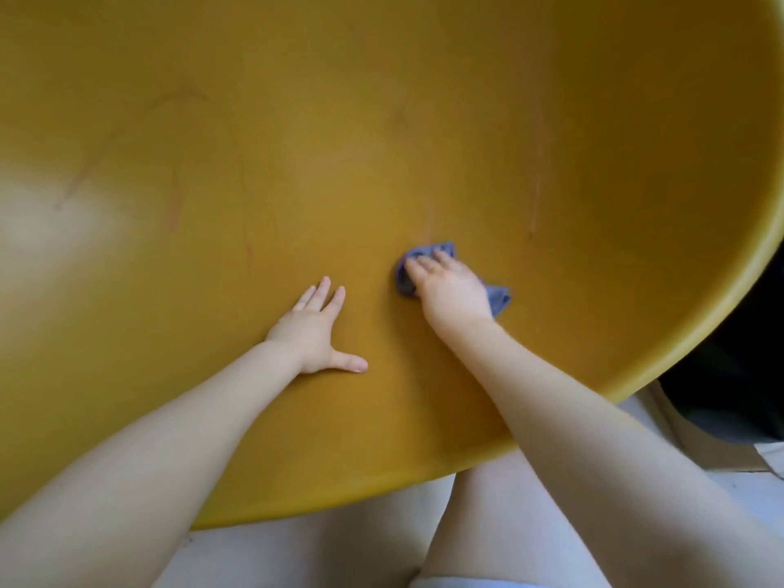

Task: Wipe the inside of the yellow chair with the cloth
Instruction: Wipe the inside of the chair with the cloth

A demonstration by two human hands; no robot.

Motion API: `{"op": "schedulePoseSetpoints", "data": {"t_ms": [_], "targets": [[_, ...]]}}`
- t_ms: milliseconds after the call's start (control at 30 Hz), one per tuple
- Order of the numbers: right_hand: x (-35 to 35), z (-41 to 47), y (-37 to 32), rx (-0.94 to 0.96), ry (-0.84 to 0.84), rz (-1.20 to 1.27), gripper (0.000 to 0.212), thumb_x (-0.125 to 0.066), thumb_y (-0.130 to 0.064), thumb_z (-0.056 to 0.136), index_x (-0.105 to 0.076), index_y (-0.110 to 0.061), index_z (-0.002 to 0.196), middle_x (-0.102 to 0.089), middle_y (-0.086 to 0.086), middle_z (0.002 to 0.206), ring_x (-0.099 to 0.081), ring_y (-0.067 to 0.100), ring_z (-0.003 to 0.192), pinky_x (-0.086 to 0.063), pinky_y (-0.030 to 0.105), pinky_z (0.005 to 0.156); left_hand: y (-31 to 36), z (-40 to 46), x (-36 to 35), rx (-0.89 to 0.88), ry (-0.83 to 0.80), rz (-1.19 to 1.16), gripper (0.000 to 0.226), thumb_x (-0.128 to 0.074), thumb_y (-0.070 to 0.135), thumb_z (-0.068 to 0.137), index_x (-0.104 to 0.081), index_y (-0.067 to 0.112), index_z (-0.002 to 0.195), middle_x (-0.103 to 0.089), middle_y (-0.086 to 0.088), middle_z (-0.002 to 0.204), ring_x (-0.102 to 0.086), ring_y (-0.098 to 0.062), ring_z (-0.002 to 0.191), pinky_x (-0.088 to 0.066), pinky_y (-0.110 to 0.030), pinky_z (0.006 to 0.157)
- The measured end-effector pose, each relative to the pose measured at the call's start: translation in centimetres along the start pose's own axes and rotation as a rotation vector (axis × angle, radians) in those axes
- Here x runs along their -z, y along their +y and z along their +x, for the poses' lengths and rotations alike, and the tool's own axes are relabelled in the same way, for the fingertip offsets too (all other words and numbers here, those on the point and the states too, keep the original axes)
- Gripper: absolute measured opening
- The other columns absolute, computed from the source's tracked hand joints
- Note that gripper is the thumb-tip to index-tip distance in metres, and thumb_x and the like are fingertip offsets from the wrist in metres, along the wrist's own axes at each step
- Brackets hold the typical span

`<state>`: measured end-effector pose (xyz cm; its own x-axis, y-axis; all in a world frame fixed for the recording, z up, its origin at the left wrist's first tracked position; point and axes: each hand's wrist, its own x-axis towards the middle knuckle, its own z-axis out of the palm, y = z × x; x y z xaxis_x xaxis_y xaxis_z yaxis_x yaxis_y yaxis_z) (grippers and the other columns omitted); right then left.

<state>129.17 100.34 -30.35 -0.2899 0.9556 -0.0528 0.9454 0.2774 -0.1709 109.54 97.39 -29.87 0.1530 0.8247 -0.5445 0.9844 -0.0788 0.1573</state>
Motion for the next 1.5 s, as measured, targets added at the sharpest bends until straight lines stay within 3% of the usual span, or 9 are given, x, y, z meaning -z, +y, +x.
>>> {"op": "schedulePoseSetpoints", "data": {"t_ms": [233,433,600,733,900,967,1100,1233,1500], "targets": [[0.8,2.7,4.0,-0.245,0.166,0.051,0.040,-0.032,-0.011,0.100,-0.032,-0.002,0.139,-0.032,0.012,0.148,-0.015,0.026,0.141,-0.014,0.032,0.114,0.0,0.0,-0.3,0.004,0.002,-0.024,0.122,-0.068,0.065,0.065,0.009,0.024,0.150,0.023,0.003,0.155,0.013,-0.015,0.144,-0.009,-0.033,0.118],[-4.5,0.2,-4.5,0.039,0.053,0.254,0.035,-0.053,-0.007,0.085,-0.056,0.001,0.119,-0.056,0.017,0.128,-0.043,0.032,0.127,-0.025,0.039,0.112,0.4,-0.1,-0.3,0.024,0.007,-0.024,0.121,-0.068,0.064,0.066,0.008,0.023,0.150,0.021,0.000,0.156,0.012,-0.017,0.145,-0.008,-0.034,0.119],[-2.5,0.2,-3.8,0.172,-0.013,0.188,0.028,-0.046,-0.009,0.090,-0.056,-0.001,0.115,-0.055,0.014,0.126,-0.038,0.028,0.129,-0.025,0.033,0.106,0.9,-0.3,0.1,0.050,-0.020,-0.028,0.119,-0.069,0.063,0.067,0.007,0.023,0.150,0.021,0.000,0.156,0.011,-0.018,0.145,-0.006,-0.031,0.118],[0.4,2.4,3.1,-0.105,0.232,0.215,0.027,-0.041,-0.013,0.083,-0.062,-0.004,0.096,-0.056,0.024,0.117,-0.047,0.034,0.116,-0.033,0.034,0.093,0.9,-0.5,0.0,0.062,-0.044,-0.046,0.117,-0.068,0.062,0.068,0.008,0.025,0.150,0.022,0.002,0.155,0.012,-0.017,0.145,-0.008,-0.033,0.118],[1.4,3.9,3.9,-0.244,0.326,0.255,0.030,-0.043,0.001,0.087,-0.054,0.005,0.115,-0.043,0.024,0.137,-0.029,0.032,0.134,-0.017,0.031,0.106,0.9,-0.5,0.0,0.053,-0.041,-0.054,0.116,-0.068,0.061,0.069,0.008,0.027,0.150,0.022,0.003,0.155,0.013,-0.016,0.144,-0.008,-0.034,0.117],[-0.5,3.8,1.0,-0.110,0.285,0.264,0.034,-0.045,0.001,0.081,-0.054,0.008,0.113,-0.052,0.026,0.125,-0.039,0.035,0.127,-0.020,0.033,0.105,0.9,-0.6,-0.1,0.054,-0.033,-0.066,0.116,-0.068,0.060,0.069,0.008,0.026,0.150,0.022,0.003,0.155,0.013,-0.016,0.144,-0.008,-0.033,0.117],[-3.0,1.9,-4.4,0.065,0.063,0.208,0.049,-0.037,-0.012,0.093,-0.030,-0.003,0.140,-0.031,0.012,0.149,-0.018,0.025,0.140,-0.008,0.032,0.113,0.8,-0.4,-0.3,0.052,-0.003,-0.068,0.116,-0.070,0.059,0.069,0.005,0.023,0.151,0.020,0.000,0.156,0.011,-0.018,0.145,-0.005,-0.031,0.118],[-2.5,2.5,-3.1,0.163,0.051,0.134,0.043,-0.033,-0.011,0.097,-0.033,-0.005,0.139,-0.033,0.012,0.148,-0.018,0.026,0.140,-0.009,0.032,0.112,0.6,-0.3,-0.3,0.033,0.019,-0.081,0.117,-0.070,0.061,0.066,0.003,0.024,0.151,0.018,0.002,0.156,0.011,-0.017,0.145,-0.008,-0.033,0.119],[2.3,5.7,4.3,-0.205,0.299,0.029,0.047,-0.036,0.000,0.092,-0.034,0.001,0.139,-0.030,0.017,0.149,-0.013,0.029,0.141,-0.014,0.036,0.109,-0.8,0.9,1.7,-0.055,0.218,-0.006,0.078,-0.058,0.054,0.082,-0.029,0.020,0.146,-0.024,0.002,0.150,-0.025,-0.020,0.136,-0.028,-0.036,0.109]]}}
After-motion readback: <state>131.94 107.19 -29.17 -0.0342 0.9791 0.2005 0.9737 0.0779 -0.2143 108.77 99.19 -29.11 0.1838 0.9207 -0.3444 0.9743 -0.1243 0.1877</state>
